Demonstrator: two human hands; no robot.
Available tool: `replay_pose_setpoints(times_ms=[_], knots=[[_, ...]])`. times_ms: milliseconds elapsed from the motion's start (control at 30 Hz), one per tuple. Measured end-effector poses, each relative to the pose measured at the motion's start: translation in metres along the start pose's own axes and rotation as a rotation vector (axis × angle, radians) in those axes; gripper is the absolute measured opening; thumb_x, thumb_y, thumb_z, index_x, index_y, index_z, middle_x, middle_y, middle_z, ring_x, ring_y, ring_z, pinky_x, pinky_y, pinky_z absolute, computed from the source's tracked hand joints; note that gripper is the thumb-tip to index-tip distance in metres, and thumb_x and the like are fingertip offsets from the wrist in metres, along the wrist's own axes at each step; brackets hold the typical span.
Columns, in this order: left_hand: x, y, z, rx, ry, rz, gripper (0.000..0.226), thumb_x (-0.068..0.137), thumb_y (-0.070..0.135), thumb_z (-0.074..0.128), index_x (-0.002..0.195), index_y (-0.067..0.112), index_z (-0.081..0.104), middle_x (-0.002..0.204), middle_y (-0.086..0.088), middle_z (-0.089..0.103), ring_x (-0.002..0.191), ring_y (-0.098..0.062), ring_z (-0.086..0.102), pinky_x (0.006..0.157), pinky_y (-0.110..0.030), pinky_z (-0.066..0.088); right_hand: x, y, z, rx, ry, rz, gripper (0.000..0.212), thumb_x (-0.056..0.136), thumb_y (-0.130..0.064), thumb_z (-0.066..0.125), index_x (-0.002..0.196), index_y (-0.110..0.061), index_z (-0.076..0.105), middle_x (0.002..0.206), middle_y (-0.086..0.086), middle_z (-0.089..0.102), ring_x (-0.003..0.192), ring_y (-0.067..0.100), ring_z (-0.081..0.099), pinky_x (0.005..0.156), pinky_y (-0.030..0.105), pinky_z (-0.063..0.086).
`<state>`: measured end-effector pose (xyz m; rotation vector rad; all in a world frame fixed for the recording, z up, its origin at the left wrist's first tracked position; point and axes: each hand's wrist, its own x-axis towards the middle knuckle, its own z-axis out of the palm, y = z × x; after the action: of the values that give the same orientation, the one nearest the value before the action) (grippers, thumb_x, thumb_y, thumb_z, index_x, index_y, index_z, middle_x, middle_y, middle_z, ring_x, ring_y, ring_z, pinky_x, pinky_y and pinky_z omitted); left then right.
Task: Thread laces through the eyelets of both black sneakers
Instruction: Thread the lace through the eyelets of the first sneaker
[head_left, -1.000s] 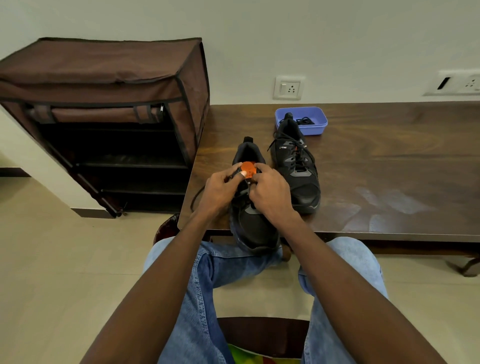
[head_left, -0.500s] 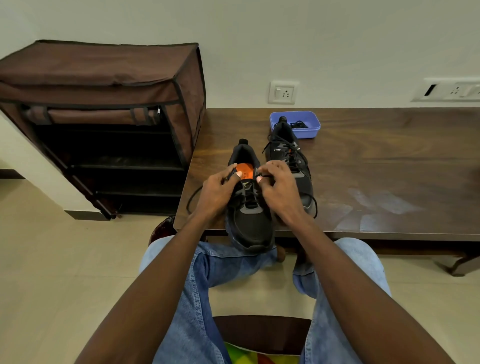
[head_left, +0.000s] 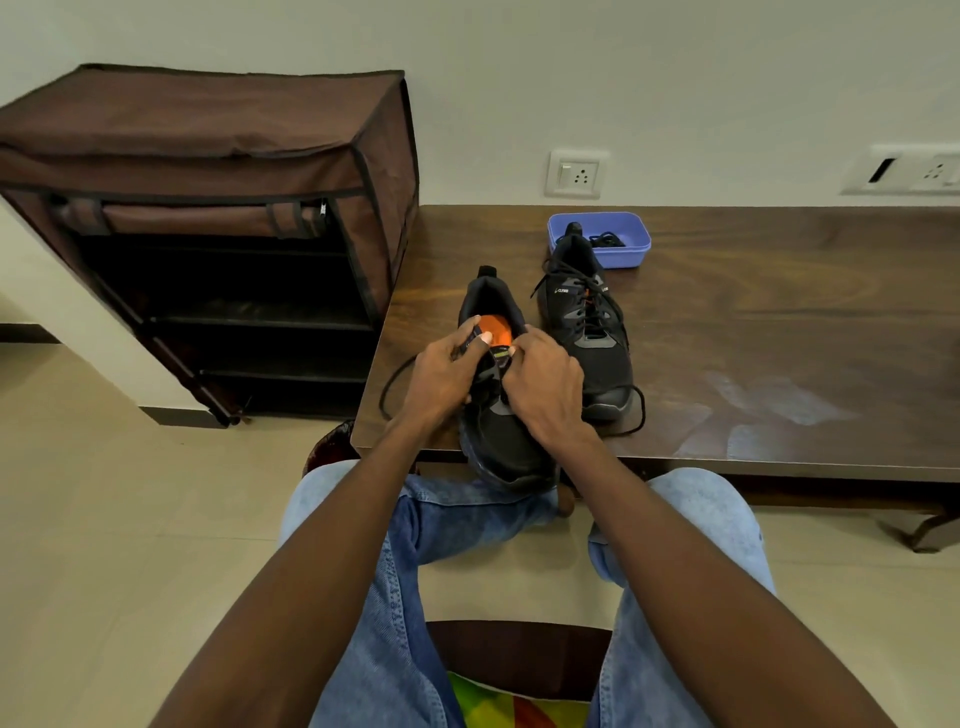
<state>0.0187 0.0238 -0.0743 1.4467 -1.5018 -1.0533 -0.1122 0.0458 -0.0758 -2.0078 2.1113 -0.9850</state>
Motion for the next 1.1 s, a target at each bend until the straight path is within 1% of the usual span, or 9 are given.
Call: replay_pose_setpoints(times_ms=[133,233,300,400,500,600,767,900,1100], knots=[[0.000,0.001,0.000,0.005,0.011,-0.013,0.037,0.098,0.045,0.056,0.134,0.037,0.057,0.072,0.009,0.064,0.057,-0.005,0.058,0.052,-0.022,0.046,0.004,0.011,-0.016,0.431,-0.011,0.220,0.019,0.098,-0.014,0.053,0.093,-0.017,0.072,0.089,-0.001,0.072,0.084,0.016,0.066,0.075,0.035,0.054],[-0.002,0.005,-0.002,0.021,-0.002,-0.034,0.047,0.099,0.043,0.056,0.144,0.031,0.050,0.074,0.009,0.062,0.055,-0.001,0.057,0.048,-0.020,0.047,0.007,0.015,-0.040,0.744,-0.057,0.449,0.023,0.096,-0.009,0.051,0.079,-0.016,0.066,0.080,0.005,0.070,0.066,0.015,0.068,0.058,0.029,0.055],[-0.002,0.007,-0.004,0.031,0.003,-0.038,0.047,0.098,0.042,0.058,0.143,0.029,0.052,0.071,0.012,0.061,0.057,0.000,0.058,0.053,-0.022,0.051,0.008,0.023,-0.070,0.888,-0.403,0.531,0.023,0.096,-0.010,0.050,0.076,-0.009,0.060,0.075,0.012,0.065,0.050,0.017,0.062,0.044,0.025,0.046],[-0.001,0.011,-0.006,0.105,0.027,-0.017,0.048,0.093,0.043,0.064,0.139,0.030,0.057,0.090,0.011,0.067,0.078,-0.002,0.062,0.074,-0.027,0.056,0.004,0.037,-0.106,0.659,-0.911,0.463,0.036,0.100,-0.025,0.058,0.070,-0.004,0.061,0.065,0.008,0.069,0.050,0.014,0.060,0.046,0.020,0.046],[-0.001,0.014,-0.008,0.195,-0.014,0.033,0.057,0.088,0.041,0.070,0.141,0.029,0.054,0.104,0.011,0.064,0.100,-0.008,0.060,0.090,-0.025,0.047,0.009,0.043,-0.093,0.368,-0.630,0.358,0.023,0.093,-0.026,0.069,0.074,-0.012,0.067,0.068,-0.002,0.067,0.066,0.014,0.060,0.064,0.025,0.048],[0.006,0.010,-0.013,0.186,-0.082,0.009,0.063,0.090,0.040,0.069,0.147,0.027,0.047,0.121,0.002,0.066,0.109,-0.014,0.062,0.092,-0.024,0.047,0.011,0.025,-0.068,0.395,-0.364,0.130,0.005,0.092,-0.017,0.069,0.093,-0.022,0.071,0.089,-0.011,0.061,0.080,0.002,0.056,0.074,0.017,0.041],[0.015,0.004,-0.023,0.156,-0.173,-0.020,0.060,0.095,0.032,0.064,0.150,0.026,0.043,0.104,-0.002,0.069,0.084,-0.008,0.063,0.081,-0.026,0.051,0.009,0.011,-0.013,0.090,-0.396,-0.090,0.025,0.098,-0.017,0.060,0.119,-0.009,0.072,0.107,0.002,0.036,0.107,0.026,0.046,0.097,0.036,0.044],[0.018,0.005,-0.024,0.115,-0.228,-0.023,0.058,0.097,0.021,0.060,0.151,0.025,0.042,0.085,0.003,0.065,0.070,-0.003,0.057,0.075,-0.023,0.050,0.014,0.012,-0.006,0.118,-0.451,0.008,0.024,0.098,-0.020,0.061,0.116,-0.010,0.073,0.117,0.010,0.038,0.114,0.031,0.043,0.107,0.040,0.038],[0.017,0.002,-0.022,0.068,-0.236,-0.018,0.055,0.098,0.019,0.059,0.150,0.024,0.041,0.090,0.018,0.056,0.084,0.002,0.056,0.073,-0.009,0.047,-0.003,0.007,-0.010,0.239,-0.264,0.057,0.012,0.098,-0.011,0.057,0.100,-0.008,0.068,0.115,0.005,0.047,0.099,0.021,0.055,0.091,0.036,0.047]])
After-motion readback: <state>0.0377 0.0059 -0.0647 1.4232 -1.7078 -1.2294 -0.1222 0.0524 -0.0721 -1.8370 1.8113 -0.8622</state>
